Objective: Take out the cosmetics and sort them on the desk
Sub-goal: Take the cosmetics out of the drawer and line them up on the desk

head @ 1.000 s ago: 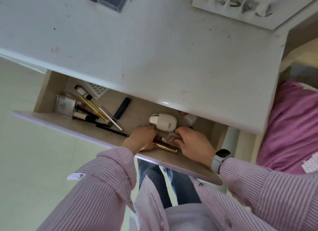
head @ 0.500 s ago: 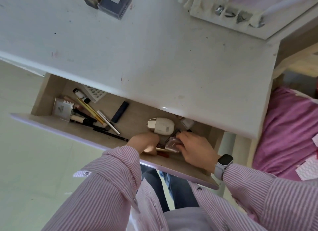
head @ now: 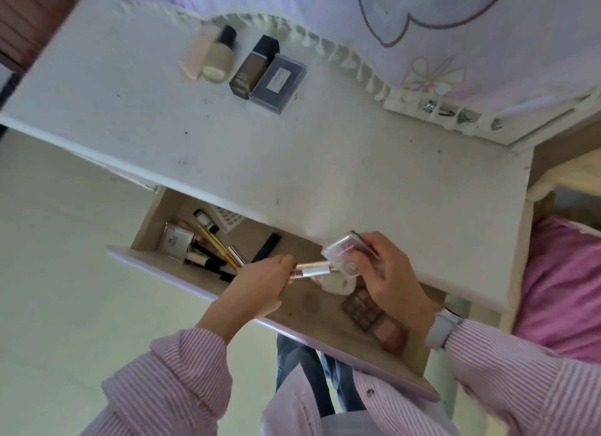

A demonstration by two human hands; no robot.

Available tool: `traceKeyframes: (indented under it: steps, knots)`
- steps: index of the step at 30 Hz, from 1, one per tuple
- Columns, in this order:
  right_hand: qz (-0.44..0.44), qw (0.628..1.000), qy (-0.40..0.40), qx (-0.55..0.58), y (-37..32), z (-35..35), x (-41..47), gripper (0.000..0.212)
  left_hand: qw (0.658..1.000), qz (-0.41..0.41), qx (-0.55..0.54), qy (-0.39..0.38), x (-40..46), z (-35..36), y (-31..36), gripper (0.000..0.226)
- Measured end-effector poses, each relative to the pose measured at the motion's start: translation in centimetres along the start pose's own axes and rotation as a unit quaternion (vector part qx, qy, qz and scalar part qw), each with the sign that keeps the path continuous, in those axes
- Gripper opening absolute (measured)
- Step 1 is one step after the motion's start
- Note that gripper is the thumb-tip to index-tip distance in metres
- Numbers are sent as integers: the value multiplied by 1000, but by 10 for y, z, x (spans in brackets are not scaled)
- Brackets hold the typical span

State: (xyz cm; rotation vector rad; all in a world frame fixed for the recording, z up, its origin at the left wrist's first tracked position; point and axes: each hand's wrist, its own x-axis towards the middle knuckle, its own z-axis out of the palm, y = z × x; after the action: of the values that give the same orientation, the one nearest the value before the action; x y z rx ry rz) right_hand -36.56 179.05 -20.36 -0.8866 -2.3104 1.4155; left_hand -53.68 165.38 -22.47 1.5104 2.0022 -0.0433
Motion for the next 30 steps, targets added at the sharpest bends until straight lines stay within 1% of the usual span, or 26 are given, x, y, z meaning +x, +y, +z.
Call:
traceKeyframes:
  steps: [2,3,5,6,8,12,15,18,21,23,26,28,30]
  knots:
    - [48,996,61,44,-12,0,25,17,993,-40,-94,55,0,-23,-13,19]
    - [65,993,82,54,-16,0,39,19,982,-66,-157,87,2,-36,-19,19]
    - [92,989,99,63,-21,-1,69,22,945,-121,-262,152,15,-60,-28,16]
    - [108,988,98,59,-21,-1,85,25,933,-140,-284,171,25,-73,-32,16]
    - [135,987,87,28,-20,1,115,30,927,-156,-296,169,53,-95,-36,19]
    - [154,983,96,-28,-14,1,170,34,931,-152,-299,146,114,-123,-31,24]
    - [163,977,105,-87,-5,-2,202,35,939,-143,-274,151,151,-133,-28,23]
    - [163,972,114,-126,3,-5,226,36,944,-126,-236,190,180,-140,-27,23]
    - [166,966,135,-143,6,-5,240,35,941,-107,-215,237,196,-143,-25,25]
    - [162,964,149,-149,7,-2,241,37,940,-94,-180,274,199,-144,-23,27]
    - [128,963,167,-166,4,3,233,40,937,-86,-109,320,198,-143,-22,25]
    - [93,965,159,-188,3,6,226,40,931,-90,-88,342,200,-145,-22,23]
    - [67,963,143,-217,2,10,219,40,929,-94,-78,348,204,-148,-24,24]
